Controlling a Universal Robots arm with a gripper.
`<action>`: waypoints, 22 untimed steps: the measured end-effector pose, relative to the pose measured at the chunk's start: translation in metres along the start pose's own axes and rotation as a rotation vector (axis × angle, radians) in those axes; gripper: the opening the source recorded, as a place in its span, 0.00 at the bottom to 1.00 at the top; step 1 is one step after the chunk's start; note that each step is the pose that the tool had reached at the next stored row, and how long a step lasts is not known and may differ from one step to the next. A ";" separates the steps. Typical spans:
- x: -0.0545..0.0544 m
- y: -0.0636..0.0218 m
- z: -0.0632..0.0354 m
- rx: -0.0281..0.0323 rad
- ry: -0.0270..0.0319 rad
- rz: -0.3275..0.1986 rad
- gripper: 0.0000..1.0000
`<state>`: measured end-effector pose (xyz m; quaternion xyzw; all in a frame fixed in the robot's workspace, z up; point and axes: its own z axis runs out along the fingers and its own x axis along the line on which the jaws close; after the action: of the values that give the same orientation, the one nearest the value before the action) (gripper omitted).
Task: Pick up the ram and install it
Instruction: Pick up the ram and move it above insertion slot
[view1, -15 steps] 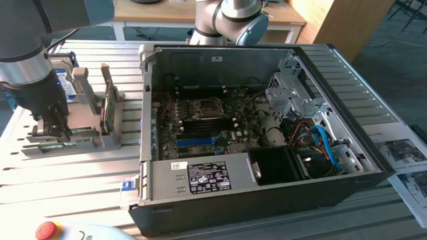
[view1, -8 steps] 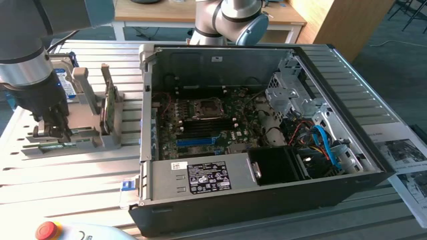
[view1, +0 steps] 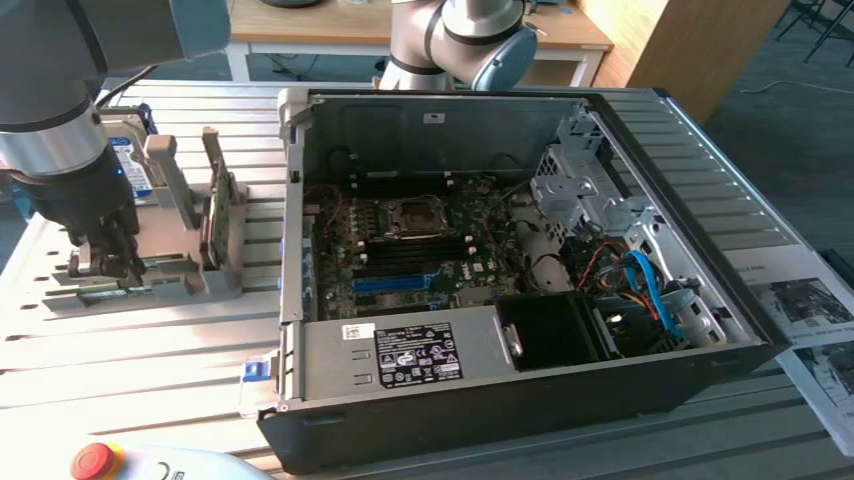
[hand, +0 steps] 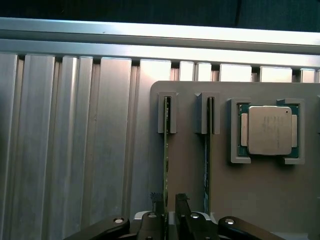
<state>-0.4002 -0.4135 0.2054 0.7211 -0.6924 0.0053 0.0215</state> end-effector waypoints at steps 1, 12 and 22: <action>0.000 0.0000 0.0005 0.0001 -0.0001 0.000 0.24; 0.000 0.0000 0.0032 0.0002 -0.0001 0.000 0.24; 0.000 0.0000 0.0057 -0.0005 0.0006 0.000 0.24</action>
<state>-0.4003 -0.4135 0.1997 0.7212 -0.6924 0.0054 0.0219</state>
